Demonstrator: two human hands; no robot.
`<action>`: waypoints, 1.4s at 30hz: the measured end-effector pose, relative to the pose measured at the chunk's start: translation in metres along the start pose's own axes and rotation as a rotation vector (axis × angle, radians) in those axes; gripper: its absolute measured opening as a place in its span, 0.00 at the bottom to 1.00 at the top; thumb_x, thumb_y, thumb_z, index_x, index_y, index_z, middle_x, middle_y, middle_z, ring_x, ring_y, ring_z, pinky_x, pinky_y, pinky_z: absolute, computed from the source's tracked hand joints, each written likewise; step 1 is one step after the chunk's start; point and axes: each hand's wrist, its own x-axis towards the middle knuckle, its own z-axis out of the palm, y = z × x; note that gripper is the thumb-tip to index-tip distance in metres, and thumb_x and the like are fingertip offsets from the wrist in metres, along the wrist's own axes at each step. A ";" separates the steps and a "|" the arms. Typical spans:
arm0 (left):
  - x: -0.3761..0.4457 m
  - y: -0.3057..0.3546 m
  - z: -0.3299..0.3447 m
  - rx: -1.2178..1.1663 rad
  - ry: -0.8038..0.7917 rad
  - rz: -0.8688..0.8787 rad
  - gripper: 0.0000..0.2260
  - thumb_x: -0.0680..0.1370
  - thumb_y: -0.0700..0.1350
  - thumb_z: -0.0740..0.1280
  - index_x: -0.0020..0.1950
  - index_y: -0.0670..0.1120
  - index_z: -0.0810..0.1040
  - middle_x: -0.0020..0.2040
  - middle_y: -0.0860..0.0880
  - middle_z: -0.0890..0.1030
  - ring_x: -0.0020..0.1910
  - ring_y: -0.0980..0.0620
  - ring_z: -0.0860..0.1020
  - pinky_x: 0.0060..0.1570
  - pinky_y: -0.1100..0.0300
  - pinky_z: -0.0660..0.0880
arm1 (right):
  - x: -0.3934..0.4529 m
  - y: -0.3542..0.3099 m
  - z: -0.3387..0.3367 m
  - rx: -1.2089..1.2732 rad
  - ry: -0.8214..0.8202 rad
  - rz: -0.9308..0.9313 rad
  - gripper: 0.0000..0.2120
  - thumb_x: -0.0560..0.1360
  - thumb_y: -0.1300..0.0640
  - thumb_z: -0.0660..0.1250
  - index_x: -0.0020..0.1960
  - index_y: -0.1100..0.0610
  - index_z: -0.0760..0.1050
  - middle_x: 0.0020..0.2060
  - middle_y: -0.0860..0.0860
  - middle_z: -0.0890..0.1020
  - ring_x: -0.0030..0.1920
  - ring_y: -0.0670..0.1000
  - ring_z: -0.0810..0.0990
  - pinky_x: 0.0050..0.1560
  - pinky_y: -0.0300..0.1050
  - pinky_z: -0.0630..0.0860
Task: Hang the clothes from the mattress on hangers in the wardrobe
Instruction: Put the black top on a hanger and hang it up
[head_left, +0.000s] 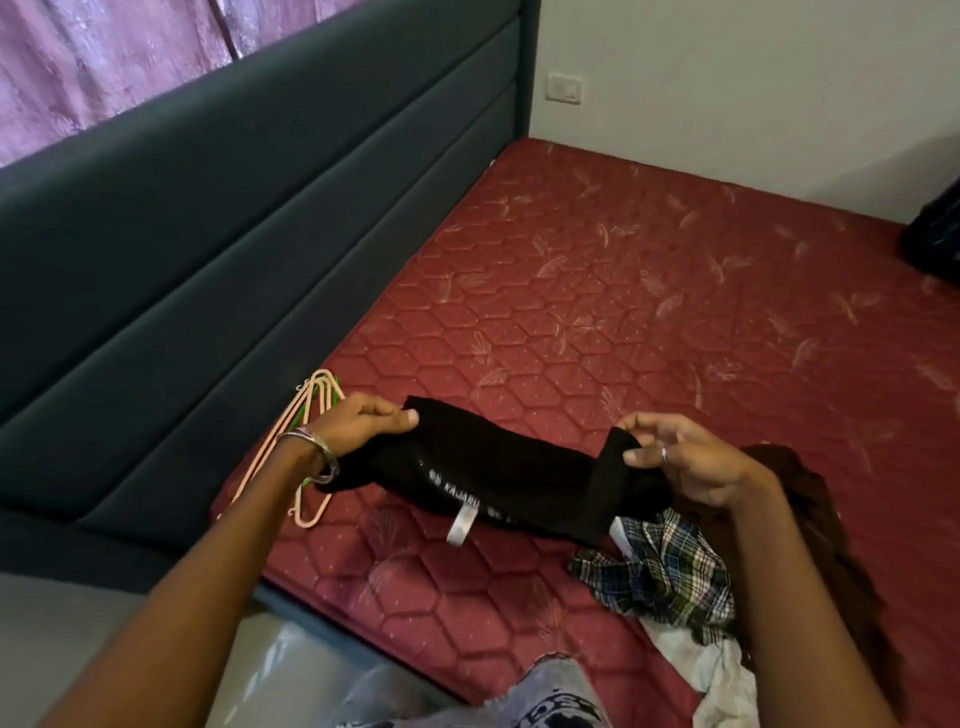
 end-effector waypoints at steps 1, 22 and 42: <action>-0.005 -0.012 -0.004 0.018 -0.008 -0.033 0.18 0.73 0.49 0.71 0.39 0.32 0.78 0.34 0.46 0.75 0.36 0.54 0.74 0.40 0.61 0.69 | 0.006 0.003 0.000 0.047 0.011 0.017 0.12 0.68 0.70 0.69 0.50 0.62 0.72 0.39 0.58 0.80 0.38 0.54 0.81 0.37 0.42 0.79; 0.068 -0.234 -0.014 -0.323 0.508 -0.472 0.08 0.76 0.36 0.67 0.54 0.34 0.78 0.46 0.45 0.77 0.47 0.51 0.73 0.38 0.67 0.66 | 0.365 0.101 0.208 -1.015 0.031 0.109 0.06 0.75 0.63 0.67 0.51 0.64 0.77 0.43 0.58 0.81 0.46 0.56 0.80 0.52 0.47 0.74; 0.128 -0.307 -0.047 -0.269 0.600 -0.573 0.07 0.74 0.39 0.70 0.49 0.38 0.81 0.43 0.46 0.79 0.44 0.49 0.75 0.41 0.65 0.66 | 0.535 0.153 0.231 -0.966 0.052 0.018 0.07 0.72 0.49 0.69 0.41 0.51 0.73 0.39 0.49 0.81 0.49 0.55 0.80 0.61 0.57 0.70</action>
